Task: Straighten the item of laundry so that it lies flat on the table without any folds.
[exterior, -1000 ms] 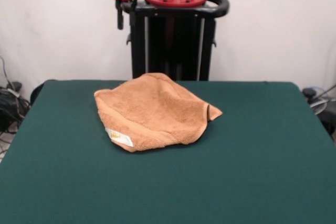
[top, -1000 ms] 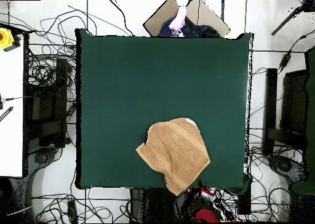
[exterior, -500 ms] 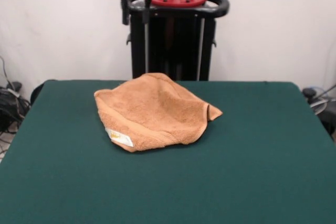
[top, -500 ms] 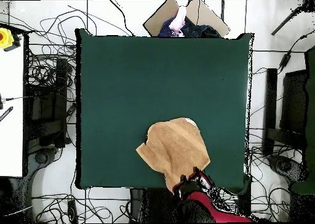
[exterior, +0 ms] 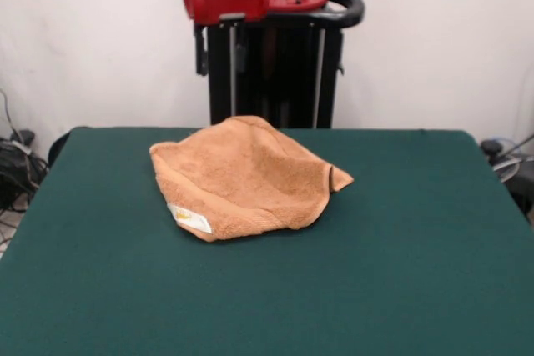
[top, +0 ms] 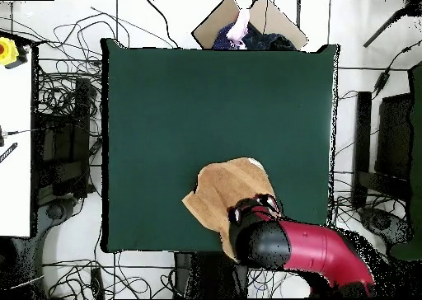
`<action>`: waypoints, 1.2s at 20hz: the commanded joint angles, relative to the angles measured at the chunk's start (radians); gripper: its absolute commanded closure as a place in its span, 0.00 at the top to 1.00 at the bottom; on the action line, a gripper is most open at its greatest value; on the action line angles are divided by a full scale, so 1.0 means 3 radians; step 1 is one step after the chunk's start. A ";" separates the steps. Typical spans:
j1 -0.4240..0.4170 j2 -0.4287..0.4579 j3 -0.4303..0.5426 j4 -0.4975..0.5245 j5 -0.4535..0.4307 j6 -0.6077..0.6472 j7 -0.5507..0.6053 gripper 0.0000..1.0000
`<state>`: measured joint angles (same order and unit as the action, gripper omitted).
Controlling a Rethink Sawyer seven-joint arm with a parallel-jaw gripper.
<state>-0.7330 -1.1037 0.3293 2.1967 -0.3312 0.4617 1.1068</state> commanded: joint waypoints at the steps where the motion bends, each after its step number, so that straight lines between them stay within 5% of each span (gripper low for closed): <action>1: 0.0371 0.0742 -0.0348 -0.0898 0.0159 0.0187 0.1059 1.00; 4: 0.0782 0.1101 -0.0870 -0.1139 0.0297 -0.0073 0.1829 1.00; 8: 0.1404 0.1178 -0.1650 -0.1178 0.0552 -0.0174 0.2638 1.00; 14: 0.1933 0.1497 -0.2305 -0.1149 0.1203 -0.0273 0.3383 1.00; 18: 0.2075 0.1688 -0.2493 -0.1159 0.1513 -0.0310 0.3809 1.00; 24: 0.1923 0.1725 -0.2494 -0.1224 0.1532 -0.0212 0.4027 1.00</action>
<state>-0.1385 -0.6551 -0.3183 1.8972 0.0529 0.4118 2.0744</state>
